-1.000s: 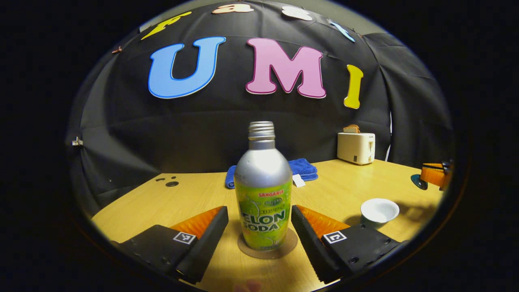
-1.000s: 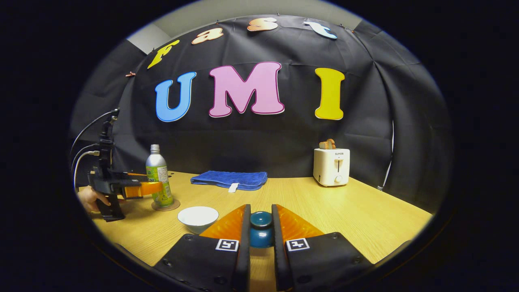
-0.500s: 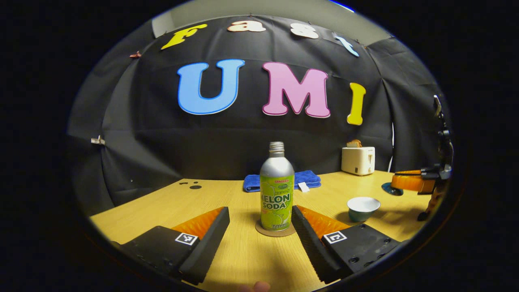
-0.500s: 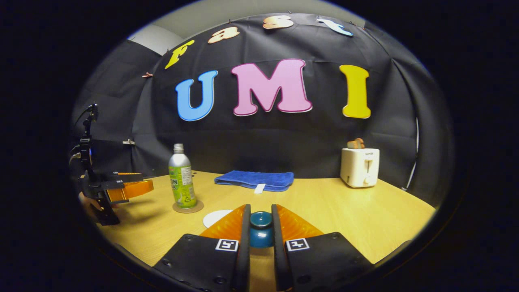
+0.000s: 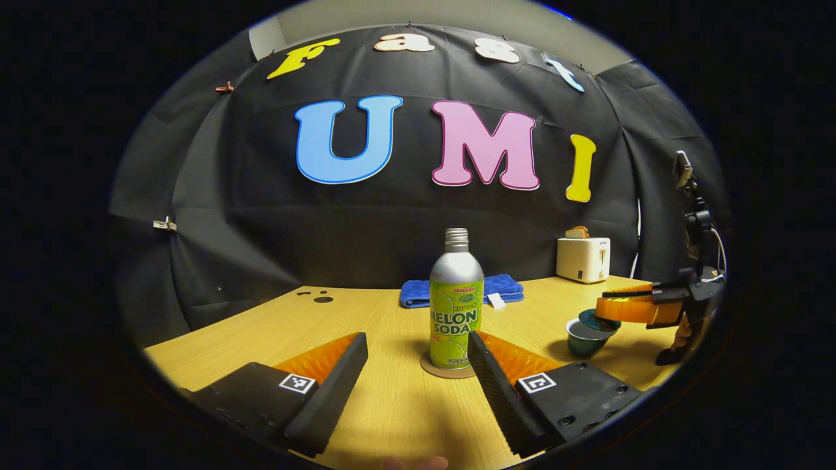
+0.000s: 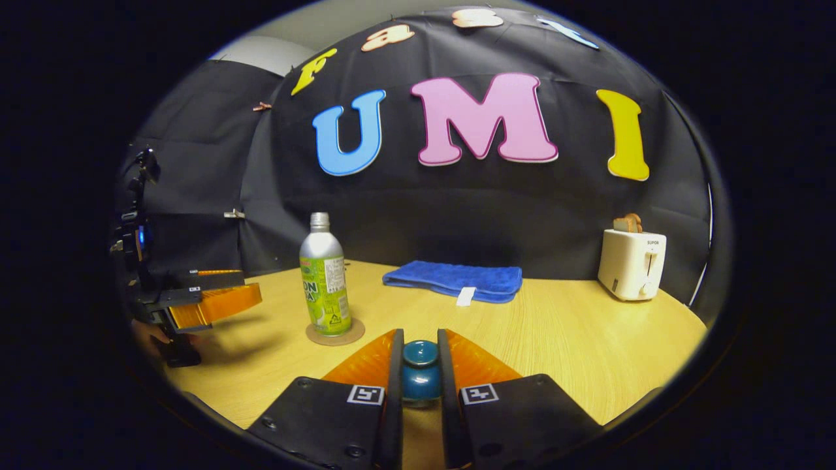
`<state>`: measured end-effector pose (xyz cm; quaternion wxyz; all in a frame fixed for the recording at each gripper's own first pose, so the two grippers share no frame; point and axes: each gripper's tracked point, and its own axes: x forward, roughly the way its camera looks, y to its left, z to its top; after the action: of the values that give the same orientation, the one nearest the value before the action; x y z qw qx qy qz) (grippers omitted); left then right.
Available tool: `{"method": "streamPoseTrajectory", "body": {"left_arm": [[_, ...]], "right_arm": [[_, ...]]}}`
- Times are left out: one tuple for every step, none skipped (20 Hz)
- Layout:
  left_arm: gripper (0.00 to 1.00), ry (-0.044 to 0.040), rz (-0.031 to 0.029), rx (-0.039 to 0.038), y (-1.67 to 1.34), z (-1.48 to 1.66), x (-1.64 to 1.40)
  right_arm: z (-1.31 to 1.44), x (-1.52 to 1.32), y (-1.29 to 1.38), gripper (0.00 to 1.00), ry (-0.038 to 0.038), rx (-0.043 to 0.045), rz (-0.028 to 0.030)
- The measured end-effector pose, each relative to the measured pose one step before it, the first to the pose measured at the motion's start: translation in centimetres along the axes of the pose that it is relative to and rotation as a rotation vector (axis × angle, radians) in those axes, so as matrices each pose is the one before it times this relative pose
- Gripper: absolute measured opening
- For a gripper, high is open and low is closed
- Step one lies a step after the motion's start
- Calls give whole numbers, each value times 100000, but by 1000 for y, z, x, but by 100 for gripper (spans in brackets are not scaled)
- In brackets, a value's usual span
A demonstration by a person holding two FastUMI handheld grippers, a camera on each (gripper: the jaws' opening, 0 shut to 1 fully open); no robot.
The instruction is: Open the teacup lid with one hand, grasp the water bottle and pour water into the teacup with the other hand; after pouring, place the water bottle on the coaster and then close the teacup lid.
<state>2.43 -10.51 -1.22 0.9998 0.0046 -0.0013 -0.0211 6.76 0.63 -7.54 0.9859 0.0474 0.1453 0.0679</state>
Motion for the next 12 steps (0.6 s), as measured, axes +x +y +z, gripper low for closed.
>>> {"method": "streamPoseTrajectory", "body": {"left_arm": [[97, 49, -11, 10, -3, -53, 19], [97, 48, -15, 10, -36, 42, 15], [97, -1, 10, -15, 23, 15, -84], [97, 42, 4, 4, -4, 19, 34], [97, 50, 2, 15, -21, 17, -15], [97, -11, -5, 1, 0, -12, -7], [97, 45, -10, 17, 20, -19, -25], [97, 2, 19, 3, -28, 57, 22], [97, 11, 13, 6, -31, 75, 2], [97, -4, -7, 31, 78, -98, -8], [97, 27, -16, 22, -18, -28, -15], [97, -10, -4, -17, -26, 52, 43]], "right_arm": [[-231, 78, 152, 28, 1813, 678, 636], [-26, -19, 204, 28, 612, 172, 1028], [58, -67, 20, 28, -277, -377, 624], [6, 64, -13, 33, -94, -700, 56], [-113, 55, 13, 28, 359, -595, 329], [-86, 120, 202, 28, 673, -299, 264], [-17, 78, -69, 28, 546, 168, -186], [-42, 55, -124, 28, 317, 379, -396], [-25, -26, -13, 23, 388, 340, -560], [28, 53, 17, 28, 152, 290, -79], [-101, 15, 67, 28, 436, 236, 670], [4, 9, 14, 23, 244, 319, 501]]}}
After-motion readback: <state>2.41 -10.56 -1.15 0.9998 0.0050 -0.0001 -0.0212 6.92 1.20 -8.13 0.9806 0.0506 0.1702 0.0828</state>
